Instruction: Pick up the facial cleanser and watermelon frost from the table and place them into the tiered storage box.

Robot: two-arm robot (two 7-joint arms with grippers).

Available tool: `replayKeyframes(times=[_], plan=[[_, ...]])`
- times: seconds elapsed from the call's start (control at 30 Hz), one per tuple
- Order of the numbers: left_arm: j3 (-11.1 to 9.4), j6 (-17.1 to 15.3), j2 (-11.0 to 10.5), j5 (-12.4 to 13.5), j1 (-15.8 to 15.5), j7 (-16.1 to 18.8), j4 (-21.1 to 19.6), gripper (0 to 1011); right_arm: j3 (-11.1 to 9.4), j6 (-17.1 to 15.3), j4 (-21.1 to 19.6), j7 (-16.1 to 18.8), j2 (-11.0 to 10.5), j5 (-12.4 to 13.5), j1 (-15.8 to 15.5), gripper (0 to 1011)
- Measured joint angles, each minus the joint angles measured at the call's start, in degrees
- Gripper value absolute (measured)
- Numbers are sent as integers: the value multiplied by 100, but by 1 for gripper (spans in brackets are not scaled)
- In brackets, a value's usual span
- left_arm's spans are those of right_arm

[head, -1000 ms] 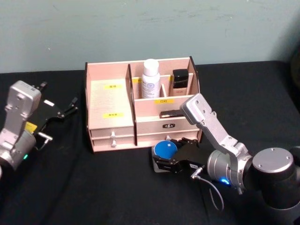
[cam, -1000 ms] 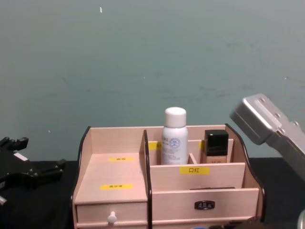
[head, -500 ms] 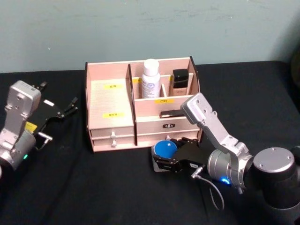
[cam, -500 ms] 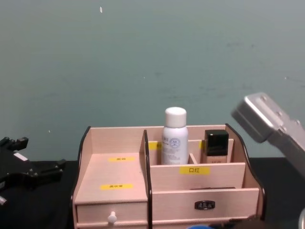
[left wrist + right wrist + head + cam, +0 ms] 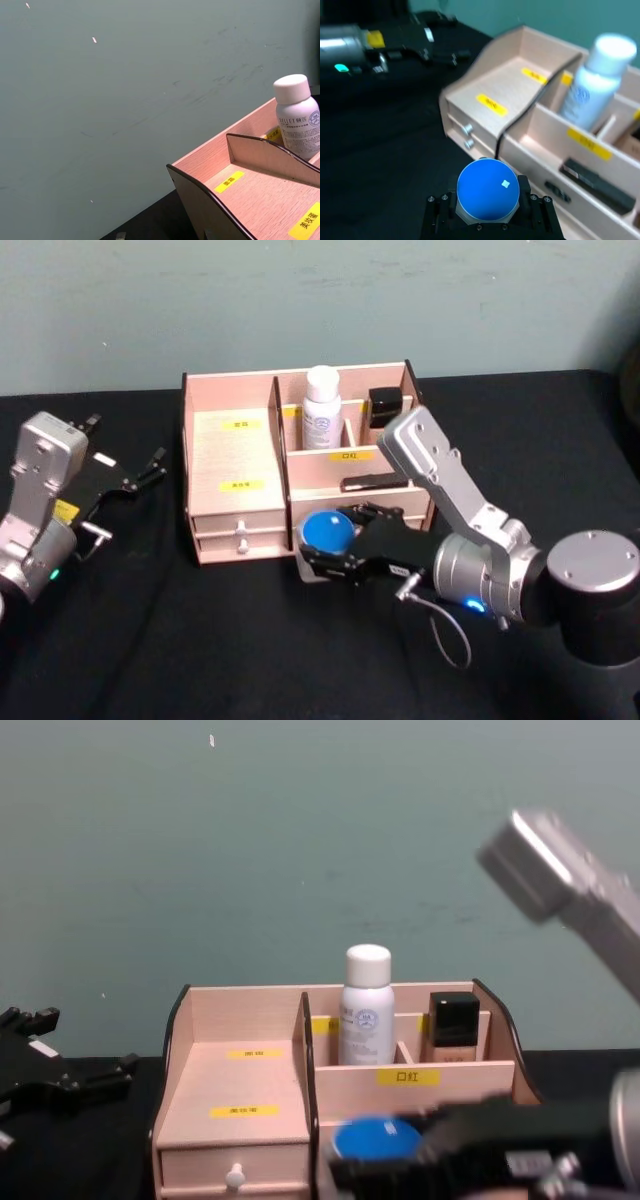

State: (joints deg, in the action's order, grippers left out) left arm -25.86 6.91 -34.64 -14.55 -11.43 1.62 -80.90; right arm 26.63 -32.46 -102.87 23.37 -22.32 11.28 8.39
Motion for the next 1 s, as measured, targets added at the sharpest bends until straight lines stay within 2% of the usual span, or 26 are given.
replayKeyframes(times=[0.17, 0.33, 0.6, 0.83, 1.0], plan=[[0, 0, 0, 0, 0, 0, 0, 1010, 59, 56, -94, 58, 63, 56, 202, 721], [0, 0, 0, 0, 0, 0, 0, 1010, 207, 148, 0, 67, 245, 69, 550, 721], [0, 0, 0, 0, 0, 0, 0, 1010, 528, 247, 533, 44, 611, -8, 1063, 721], [0, 0, 0, 0, 0, 0, 0, 1010, 653, 329, 1009, -48, 878, -106, 1342, 721], [0, 0, 0, 0, 0, 0, 0, 1010, 665, 423, 1370, -131, 1052, -177, 1505, 721]])
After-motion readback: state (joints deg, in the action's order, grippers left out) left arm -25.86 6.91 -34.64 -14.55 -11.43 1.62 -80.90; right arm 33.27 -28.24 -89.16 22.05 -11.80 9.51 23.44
